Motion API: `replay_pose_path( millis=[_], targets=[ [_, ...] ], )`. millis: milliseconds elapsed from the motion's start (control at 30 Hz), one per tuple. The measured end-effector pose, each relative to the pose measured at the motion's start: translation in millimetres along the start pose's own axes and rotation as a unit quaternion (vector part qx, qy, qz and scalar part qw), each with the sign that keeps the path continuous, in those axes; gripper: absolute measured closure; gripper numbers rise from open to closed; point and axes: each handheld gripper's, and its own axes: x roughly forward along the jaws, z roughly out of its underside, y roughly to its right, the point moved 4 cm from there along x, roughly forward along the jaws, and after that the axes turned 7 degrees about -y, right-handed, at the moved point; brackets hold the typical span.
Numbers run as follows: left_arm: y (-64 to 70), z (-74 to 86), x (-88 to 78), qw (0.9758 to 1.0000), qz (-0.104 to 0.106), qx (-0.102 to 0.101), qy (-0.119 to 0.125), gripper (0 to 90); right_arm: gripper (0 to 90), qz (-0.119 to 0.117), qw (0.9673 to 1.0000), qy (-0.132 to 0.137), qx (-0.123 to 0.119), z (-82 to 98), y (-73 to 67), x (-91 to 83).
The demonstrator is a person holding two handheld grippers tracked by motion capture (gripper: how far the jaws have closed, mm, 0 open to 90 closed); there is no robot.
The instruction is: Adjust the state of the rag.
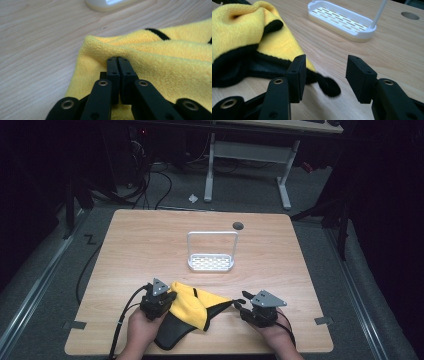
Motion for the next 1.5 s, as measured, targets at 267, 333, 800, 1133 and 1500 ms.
replay_pose_path(
  millis=[267, 333, 800, 1133, 1500],
  targets=[
    [24.3, -7.9, -23.5, 0.9983, 0.040, 0.002, 0.043, 63.9, 51.3, 0.006, 0.9999, 0.002, -0.011, -1.6, -3.4, -0.2],
    [47.2, -10.3, -29.6, 0.9964, 0.064, 0.023, 0.050, 57.7, 51.4, 0.007, 0.9999, 0.000, -0.008, -0.3, -2.8, 0.3],
    [94.8, 11.9, 11.3, 0.9938, 0.056, 0.095, -0.017, 49.5, 51.5, 0.002, 0.9998, -0.003, -0.020, 0.4, -8.8, -0.3],
    [85.9, 18.1, 13.7, 0.9949, 0.064, 0.077, -0.016, 85.0, 51.6, 0.004, 0.9997, -0.005, -0.022, 2.6, -10.7, -2.7],
    [57.9, -3.0, -15.6, 0.9943, 0.097, 0.023, 0.038, 85.1, 65.6, -0.030, 0.9994, 0.005, -0.016, -4.1, -30.8, -10.0]
  ],
)
